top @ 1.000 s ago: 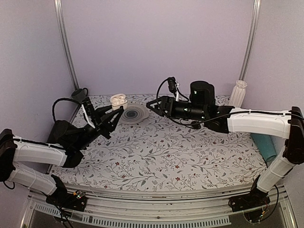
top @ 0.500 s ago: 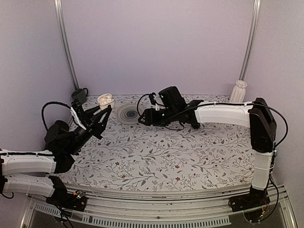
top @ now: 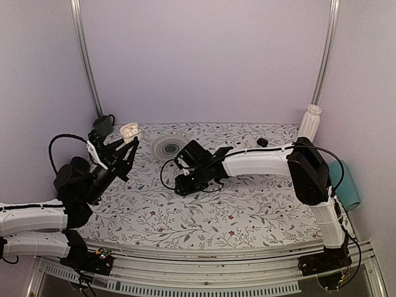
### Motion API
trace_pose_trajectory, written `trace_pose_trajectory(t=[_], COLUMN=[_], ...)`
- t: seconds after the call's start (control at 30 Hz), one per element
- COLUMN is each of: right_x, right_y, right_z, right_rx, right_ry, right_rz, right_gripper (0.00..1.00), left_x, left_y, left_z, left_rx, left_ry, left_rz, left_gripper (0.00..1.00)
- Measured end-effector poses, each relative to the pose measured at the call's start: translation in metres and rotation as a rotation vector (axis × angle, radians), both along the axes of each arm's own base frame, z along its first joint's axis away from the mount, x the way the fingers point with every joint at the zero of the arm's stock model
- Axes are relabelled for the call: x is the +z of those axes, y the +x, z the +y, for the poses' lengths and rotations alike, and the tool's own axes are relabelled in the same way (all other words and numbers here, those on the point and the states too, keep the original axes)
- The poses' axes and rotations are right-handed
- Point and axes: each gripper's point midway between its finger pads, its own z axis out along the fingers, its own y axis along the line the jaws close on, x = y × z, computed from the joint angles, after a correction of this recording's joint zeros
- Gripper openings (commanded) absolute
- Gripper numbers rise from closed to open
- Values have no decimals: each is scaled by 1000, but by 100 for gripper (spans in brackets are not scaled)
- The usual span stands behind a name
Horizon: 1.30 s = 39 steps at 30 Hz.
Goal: Insert the wireless bluetooth earbuds into the charging case
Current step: Pick up the left earbud from the center of the board.
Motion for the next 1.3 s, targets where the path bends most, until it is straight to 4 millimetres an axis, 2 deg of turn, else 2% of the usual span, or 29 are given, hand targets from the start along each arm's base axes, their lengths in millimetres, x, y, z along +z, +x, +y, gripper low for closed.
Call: trace_pose_trajectory(t=[0.4, 0.6, 0.8, 0.97, 1.3], right_x=[-14, -17, -33, -32, -33], right_y=[5, 7, 4, 8, 12], right_z=[-3, 4, 8, 13, 11], right_rx=[-46, -63, -67, -76, -98], right_ry=[-68, -73, -96, -95, -150], right_rz=[-45, -65, -68, -90, -137], right_gripper=[41, 40, 38, 35, 31], left_x=[-9, -10, -9, -8, -12], left_y=[1, 1, 0, 0, 2], left_z=[-1, -1, 0, 0, -1], left_rx=[0, 0, -1, -2, -5], left_ry=[15, 15, 10, 9, 15], left_rz=[22, 25, 22, 22, 32], left_gripper=[0, 0, 0, 0, 0])
